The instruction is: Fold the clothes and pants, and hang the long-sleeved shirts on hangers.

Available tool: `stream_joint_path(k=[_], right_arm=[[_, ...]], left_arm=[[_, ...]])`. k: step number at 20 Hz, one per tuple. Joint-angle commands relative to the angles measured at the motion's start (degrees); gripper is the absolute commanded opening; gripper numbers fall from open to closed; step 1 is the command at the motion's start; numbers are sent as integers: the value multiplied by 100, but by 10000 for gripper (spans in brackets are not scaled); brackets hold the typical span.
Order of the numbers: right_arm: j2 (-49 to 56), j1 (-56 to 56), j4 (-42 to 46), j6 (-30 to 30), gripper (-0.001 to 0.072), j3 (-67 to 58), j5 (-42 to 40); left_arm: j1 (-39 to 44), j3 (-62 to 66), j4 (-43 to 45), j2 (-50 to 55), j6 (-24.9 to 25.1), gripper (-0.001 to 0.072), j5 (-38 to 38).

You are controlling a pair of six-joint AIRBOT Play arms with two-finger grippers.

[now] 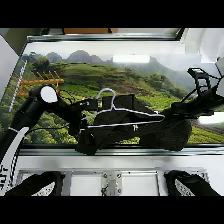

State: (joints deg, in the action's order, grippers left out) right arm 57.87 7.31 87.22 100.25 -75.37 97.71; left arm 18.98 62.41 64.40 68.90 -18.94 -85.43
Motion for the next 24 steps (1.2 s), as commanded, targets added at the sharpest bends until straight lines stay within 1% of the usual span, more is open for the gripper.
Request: stream_joint_path(k=[1, 5, 9, 15, 17, 19, 21, 23, 24], right_arm=[[2, 4, 0, 2, 25, 2, 2], [2, 4, 0, 2, 25, 2, 2], [2, 4, -96, 7, 24, 2, 4], [2, 4, -610, 0, 22, -203, -22], [2, 4, -675, 2, 22, -409, 55], [2, 4, -662, 0, 22, -553, 271], [-20, 2, -540, -2, 22, -612, 328], [-59, 2, -444, 0, 22, -612, 330], [-59, 2, -369, 0, 22, -612, 332]], left_arm=[[378, -59, 0, 208, 9, 13, -92], [544, -59, -52, 205, 4, 14, 22], [367, -59, -909, 208, 2, 15, 428], [691, -59, -905, 317, -13, 15, 675], [796, -57, -920, 527, -136, 15, 680], [809, -57, -1056, 662, -254, 14, 855], [671, -57, -1329, 675, -254, 14, 1023], [586, -57, -1311, 675, -275, 14, 970], [511, -57, -1309, 675, -391, 14, 885]])
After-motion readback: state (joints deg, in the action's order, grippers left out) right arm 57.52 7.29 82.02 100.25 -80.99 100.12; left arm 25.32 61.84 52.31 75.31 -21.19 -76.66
